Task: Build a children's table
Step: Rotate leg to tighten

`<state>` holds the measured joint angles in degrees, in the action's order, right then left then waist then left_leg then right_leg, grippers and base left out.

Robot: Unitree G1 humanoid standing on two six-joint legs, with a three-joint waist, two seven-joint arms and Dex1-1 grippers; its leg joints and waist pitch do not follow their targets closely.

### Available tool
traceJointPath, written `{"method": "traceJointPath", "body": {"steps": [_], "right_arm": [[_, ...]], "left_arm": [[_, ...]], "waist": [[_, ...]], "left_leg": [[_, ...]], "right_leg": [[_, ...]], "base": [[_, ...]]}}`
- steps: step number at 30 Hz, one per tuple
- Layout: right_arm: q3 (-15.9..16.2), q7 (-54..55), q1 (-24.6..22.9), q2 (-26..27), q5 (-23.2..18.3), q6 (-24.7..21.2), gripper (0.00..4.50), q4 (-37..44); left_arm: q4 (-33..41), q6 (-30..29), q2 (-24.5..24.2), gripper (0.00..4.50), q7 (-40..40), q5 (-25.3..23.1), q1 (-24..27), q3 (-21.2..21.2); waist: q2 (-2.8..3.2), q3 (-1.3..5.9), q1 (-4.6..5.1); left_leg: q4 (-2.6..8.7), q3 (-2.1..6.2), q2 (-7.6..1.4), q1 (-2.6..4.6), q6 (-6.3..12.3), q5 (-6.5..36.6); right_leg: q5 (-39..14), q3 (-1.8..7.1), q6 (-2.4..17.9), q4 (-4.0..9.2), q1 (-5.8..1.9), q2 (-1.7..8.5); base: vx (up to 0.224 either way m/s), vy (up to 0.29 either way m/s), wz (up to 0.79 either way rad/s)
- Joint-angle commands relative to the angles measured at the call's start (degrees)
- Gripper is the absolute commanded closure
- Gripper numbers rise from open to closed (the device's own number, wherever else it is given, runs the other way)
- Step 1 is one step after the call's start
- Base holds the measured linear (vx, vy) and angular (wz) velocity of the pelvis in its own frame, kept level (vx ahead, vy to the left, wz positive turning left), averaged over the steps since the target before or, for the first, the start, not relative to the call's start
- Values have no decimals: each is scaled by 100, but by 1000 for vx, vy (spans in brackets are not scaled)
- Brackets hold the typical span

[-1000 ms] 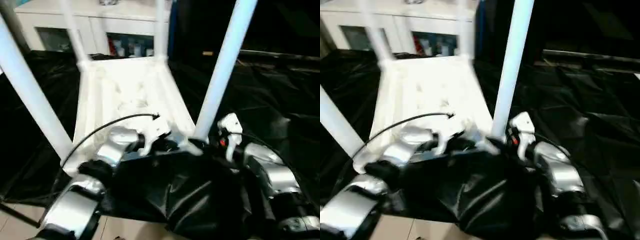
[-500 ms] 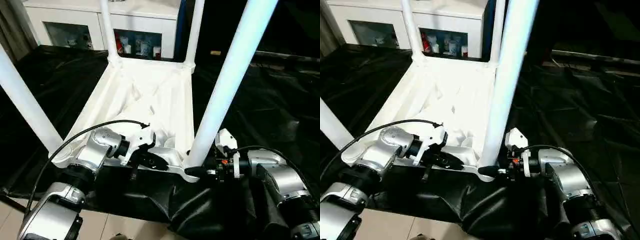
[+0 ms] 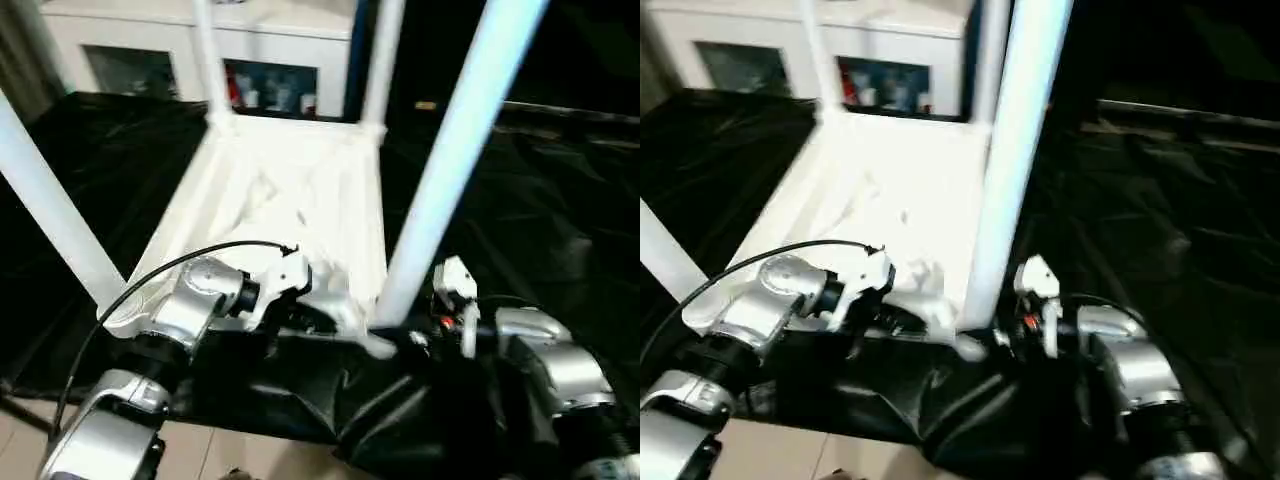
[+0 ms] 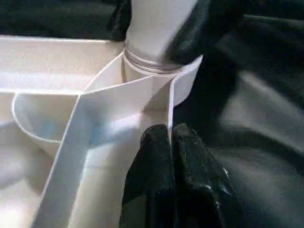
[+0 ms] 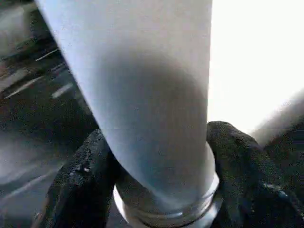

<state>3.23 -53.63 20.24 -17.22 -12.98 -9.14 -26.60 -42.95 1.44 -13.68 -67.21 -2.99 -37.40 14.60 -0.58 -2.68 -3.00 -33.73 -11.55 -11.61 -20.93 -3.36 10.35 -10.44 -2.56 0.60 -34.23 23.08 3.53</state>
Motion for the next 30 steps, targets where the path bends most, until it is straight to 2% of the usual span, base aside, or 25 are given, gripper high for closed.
{"method": "traceJointPath", "body": {"steps": [1, 2, 3, 5, 6, 7, 8, 11, 13, 15, 18, 22, 23, 24, 26, 30], "right_arm": [[161, 680, 6, 129, 382, 18, 194, -333], [54, 1176, 51, 297, 460, -2, 194, -444], [54, 1176, 51, 297, 460, -2, 194, -444], [-119, 1963, 134, 578, 547, -137, 194, -565], [-95, 2384, 219, 771, 694, -57, 194, -674], [-95, 2384, 219, 771, 694, -57, 194, -674], [-11, 2346, 240, 872, 740, 64, 194, -656], [-10, 2128, 253, 959, 624, 186, 194, -586], [-8, 1817, 268, 885, 485, 232, 136, -509], [-3, 1775, 271, 868, 455, 228, 132, -498], [42, 1404, 275, 672, 369, 246, 99, -403], [265, 1, 127, 52, 83, 159, 99, 147], [265, 1, 127, 52, 83, 159, 99, 147], [324, -436, 81, -164, -13, 119, 99, 304], [368, -938, 55, -460, -62, 201, 99, 439], [366, -1220, 67, -618, -121, 180, 99, 497]], "left_arm": [[-72, 160, 357, 450, 586, 138, -153, -169], [-237, 159, 493, 450, 1021, 57, -256, -204], [-237, 159, 493, 450, 1021, 57, -256, -204], [-455, 146, 735, 450, 1656, -41, -407, -224], [-598, 84, 988, 450, 2125, -51, -523, -265], [-598, 84, 988, 450, 2125, -51, -523, -265], [-665, 100, 1150, 450, 2245, -18, -571, -313], [-701, 191, 1241, 450, 2170, -20, -582, -319], [-630, 269, 1179, 450, 1846, 3, -520, -264], [-625, 284, 1166, 450, 1799, 8, -512, -254], [-588, 367, 1023, 450, 1427, 78, -450, -193], [-256, 309, 642, 450, 343, 244, -225, -96], [-256, 309, 642, 450, 343, 244, -225, -96], [-92, 257, 487, 450, -105, 317, -136, -41], [178, 28, 221, 450, -752, 448, -25, 56], [331, -187, 33, 450, -1087, 468, 18, 159]], "waist": [[-82, 296, 13], [-61, 298, 20], [-66, 286, 23], [-76, 301, 34], [-31, 303, 32], [-42, 306, 55], [-66, 315, 45], [-44, 336, 30], [-65, 353, 17], [-55, 350, 11], [-70, 339, 5], [-60, 338, -19], [-57, 331, -39], [-79, 326, -42], [-46, 329, -104], [-41, 329, -180]], "left_leg": [[432, 148, -158, 48, -20, 1512], [413, 141, -159, 76, 47, 1531], [411, 128, -155, 95, 71, 1567], [414, 134, -148, 67, 105, 1502], [418, 133, -158, 92, 69, 1469], [419, 132, -157, 91, 45, 1473], [416, 137, -149, 70, 65, 1422], [391, 121, -149, 49, 217, 1282], [374, 103, -148, 45, 340, 1127], [373, 104, -152, 31, 397, 1072], [375, 107, -151, 35, 414, 1172], [385, 113, -181, 49, 448, 1219], [382, 106, -197, 45, 475, 1170], [382, 95, -201, 48, 484, 1175], [381, 86, -228, 53, 474, 1135], [386, 77, -247, 74, 411, 1129]], "right_leg": [[-2309, 197, 896, 502, -235, 460], [-2397, 215, 841, 542, -212, 467], [-2424, 220, 839, 565, -185, 453], [-2365, 219, 840, 546, -212, 447], [-2258, 220, 860, 541, -181, 436], [-2189, 214, 888, 533, -181, 425], [-2070, 210, 917, 520, -222, 432], [-1617, 229, 1034, 490, -245, 439], [-1187, 231, 1165, 444, -258, 427], [-1076, 223, 1222, 428, -273, 433], [-1297, 214, 1206, 452, -282, 440], [-1283, 220, 1225, 445, -283, 443], [-1185, 222, 1258, 429, -279, 435], [-1177, 221, 1276, 429, -268, 431], [-1107, 217, 1327, 394, -267, 437], [-1034, 217, 1400, 370, -247, 437]], "base": [[0, 0, 0], [0, 0, 0], [0, 0, 0], [0, 0, 0], [0, 0, 0], [0, 0, 0], [0, 0, 0], [0, 0, 0], [0, 0, 0], [0, 0, 0], [0, 0, 0], [0, 0, 0], [0, 0, 0], [0, 0, 0], [0, 0, 0], [0, 0, 0]]}}
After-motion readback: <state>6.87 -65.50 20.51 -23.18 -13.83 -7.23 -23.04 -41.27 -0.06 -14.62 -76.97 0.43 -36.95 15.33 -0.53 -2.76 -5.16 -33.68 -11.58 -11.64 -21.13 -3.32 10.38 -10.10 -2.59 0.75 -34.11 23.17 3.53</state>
